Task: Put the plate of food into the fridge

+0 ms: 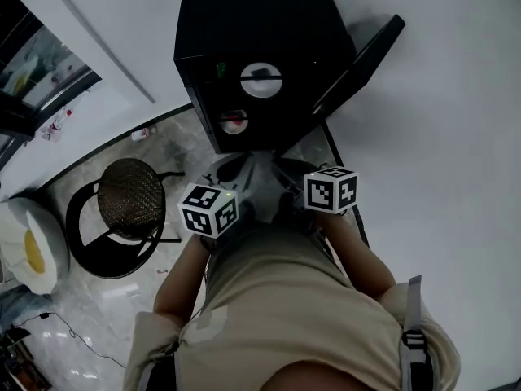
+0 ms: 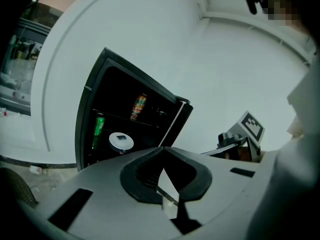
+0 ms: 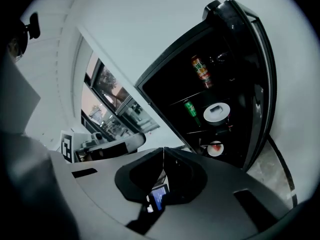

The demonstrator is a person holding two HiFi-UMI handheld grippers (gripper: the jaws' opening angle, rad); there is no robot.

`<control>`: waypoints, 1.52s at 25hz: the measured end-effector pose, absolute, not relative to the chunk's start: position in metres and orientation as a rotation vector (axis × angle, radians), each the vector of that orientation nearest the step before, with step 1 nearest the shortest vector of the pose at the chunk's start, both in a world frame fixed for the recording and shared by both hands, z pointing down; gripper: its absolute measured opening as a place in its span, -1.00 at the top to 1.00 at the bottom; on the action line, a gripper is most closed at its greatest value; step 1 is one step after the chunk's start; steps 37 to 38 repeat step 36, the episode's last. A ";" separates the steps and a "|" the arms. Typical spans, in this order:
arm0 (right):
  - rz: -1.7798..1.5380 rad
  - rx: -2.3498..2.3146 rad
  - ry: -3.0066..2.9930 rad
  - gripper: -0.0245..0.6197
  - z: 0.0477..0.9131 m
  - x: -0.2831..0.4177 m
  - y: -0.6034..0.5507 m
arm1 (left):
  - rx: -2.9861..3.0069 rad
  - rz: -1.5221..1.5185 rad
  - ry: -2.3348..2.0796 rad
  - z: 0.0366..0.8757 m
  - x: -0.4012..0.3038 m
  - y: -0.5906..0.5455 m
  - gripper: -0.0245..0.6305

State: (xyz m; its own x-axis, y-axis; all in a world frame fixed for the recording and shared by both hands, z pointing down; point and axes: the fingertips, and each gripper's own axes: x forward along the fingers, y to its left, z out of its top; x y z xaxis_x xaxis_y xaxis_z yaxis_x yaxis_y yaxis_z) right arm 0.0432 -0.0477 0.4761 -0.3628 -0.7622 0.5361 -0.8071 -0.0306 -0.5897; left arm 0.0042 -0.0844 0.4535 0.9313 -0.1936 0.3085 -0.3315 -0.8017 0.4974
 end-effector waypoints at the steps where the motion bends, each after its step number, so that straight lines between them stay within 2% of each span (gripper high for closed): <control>1: 1.371 1.749 -2.161 0.85 0.473 0.044 -0.046 | 2.529 0.330 -0.367 0.451 0.007 -0.083 0.89; 13: 1.293 1.799 -2.286 0.85 0.444 0.081 -0.006 | 2.590 0.368 -0.347 0.434 0.053 -0.044 0.89; 22: 1.246 1.779 -2.357 0.86 0.422 0.112 0.059 | 2.635 0.383 -0.313 0.415 0.082 0.026 0.89; 38: 1.223 1.615 -2.489 0.86 0.417 0.108 0.149 | 2.573 0.352 -0.503 0.409 0.064 0.114 0.89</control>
